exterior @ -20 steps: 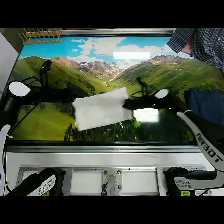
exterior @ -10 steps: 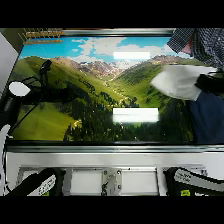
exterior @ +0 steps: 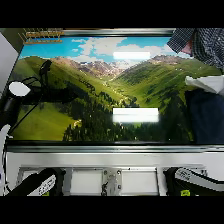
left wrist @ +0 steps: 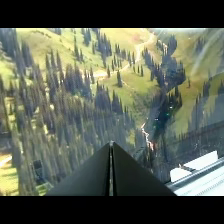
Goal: Fold the clothes and pants, and hang the long-sleeved shirts on hangers.
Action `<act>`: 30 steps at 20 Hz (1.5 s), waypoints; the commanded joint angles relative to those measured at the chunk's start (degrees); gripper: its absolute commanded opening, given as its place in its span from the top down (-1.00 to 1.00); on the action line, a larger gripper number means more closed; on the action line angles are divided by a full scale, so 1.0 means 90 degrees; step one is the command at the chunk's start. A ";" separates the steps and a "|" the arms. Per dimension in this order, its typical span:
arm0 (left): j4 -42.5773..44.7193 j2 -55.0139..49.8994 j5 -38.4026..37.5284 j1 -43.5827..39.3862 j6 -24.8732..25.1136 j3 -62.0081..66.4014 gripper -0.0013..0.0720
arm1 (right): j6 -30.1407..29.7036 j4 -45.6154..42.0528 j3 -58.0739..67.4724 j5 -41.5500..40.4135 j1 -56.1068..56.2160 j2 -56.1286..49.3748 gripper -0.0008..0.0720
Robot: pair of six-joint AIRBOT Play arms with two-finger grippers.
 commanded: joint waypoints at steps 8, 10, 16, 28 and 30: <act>0.0010 0.0000 0.0002 -0.0002 0.0007 -0.0002 0.95 | 0.0231 -0.2737 0.0049 0.1559 -0.0306 0.0901 0.96; 0.0010 0.0000 0.0002 -0.0002 0.0022 -0.0002 0.95 | 0.0427 -0.3738 -0.0007 0.2086 -0.0308 0.0889 0.96; 0.0010 0.0000 0.0000 -0.0002 0.0068 -0.0002 0.95 | 0.1066 -0.4850 -0.0583 0.2574 -0.0308 0.0889 0.95; 0.0010 0.0000 0.0005 -0.0002 0.0070 -0.0002 0.95 | 0.0896 -0.2841 -0.0680 0.2319 0.0359 0.1705 -0.49; 0.0010 0.0000 0.0049 -0.0002 0.0068 -0.0002 0.95 | 0.0665 -0.2186 -0.0680 0.2176 0.0899 0.1899 -0.49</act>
